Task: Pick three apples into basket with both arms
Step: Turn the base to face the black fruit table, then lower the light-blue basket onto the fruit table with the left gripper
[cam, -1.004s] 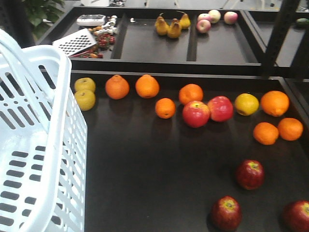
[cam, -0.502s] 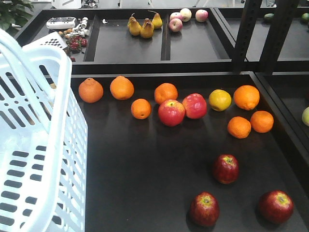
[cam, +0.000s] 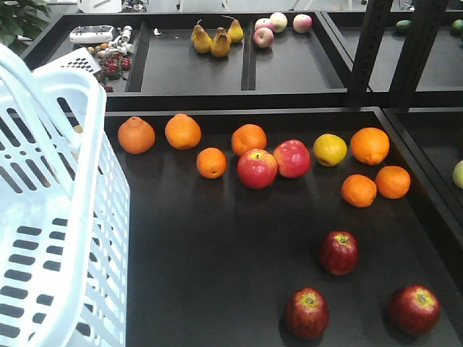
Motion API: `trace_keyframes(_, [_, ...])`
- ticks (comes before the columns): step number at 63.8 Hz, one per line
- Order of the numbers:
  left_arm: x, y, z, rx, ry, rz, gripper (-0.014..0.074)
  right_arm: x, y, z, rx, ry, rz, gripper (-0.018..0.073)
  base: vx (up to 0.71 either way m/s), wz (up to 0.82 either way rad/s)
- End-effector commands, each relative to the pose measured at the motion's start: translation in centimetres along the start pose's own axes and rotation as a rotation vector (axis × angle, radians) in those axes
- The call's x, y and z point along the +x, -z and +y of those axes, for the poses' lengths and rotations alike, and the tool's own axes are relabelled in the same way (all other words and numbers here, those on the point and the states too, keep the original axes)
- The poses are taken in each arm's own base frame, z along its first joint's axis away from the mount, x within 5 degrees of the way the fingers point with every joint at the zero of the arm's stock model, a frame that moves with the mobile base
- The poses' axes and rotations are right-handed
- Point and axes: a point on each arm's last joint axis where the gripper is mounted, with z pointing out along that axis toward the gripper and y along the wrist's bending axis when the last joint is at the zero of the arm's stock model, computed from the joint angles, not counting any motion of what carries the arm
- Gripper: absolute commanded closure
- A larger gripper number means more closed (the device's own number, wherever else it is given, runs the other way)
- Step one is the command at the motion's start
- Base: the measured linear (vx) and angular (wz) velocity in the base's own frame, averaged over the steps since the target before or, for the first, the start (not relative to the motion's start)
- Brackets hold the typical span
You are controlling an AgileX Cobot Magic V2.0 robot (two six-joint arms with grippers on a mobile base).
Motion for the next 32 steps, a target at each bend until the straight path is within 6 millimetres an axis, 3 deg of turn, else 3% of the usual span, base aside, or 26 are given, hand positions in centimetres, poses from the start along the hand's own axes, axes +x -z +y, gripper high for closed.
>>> trace_keyframes(1, [-0.27, 0.82, 1.11, -0.090, 0.011, -0.059, 0.0603, -0.27, 0.06, -0.06, 0.011, 0.008, -0.066, 0.0568, 0.00, 0.00])
trace_keyframes(32, [-0.27, 0.82, 1.11, -0.090, 0.011, -0.059, 0.0603, -0.27, 0.06, -0.06, 0.011, 0.008, -0.066, 0.0568, 0.00, 0.00])
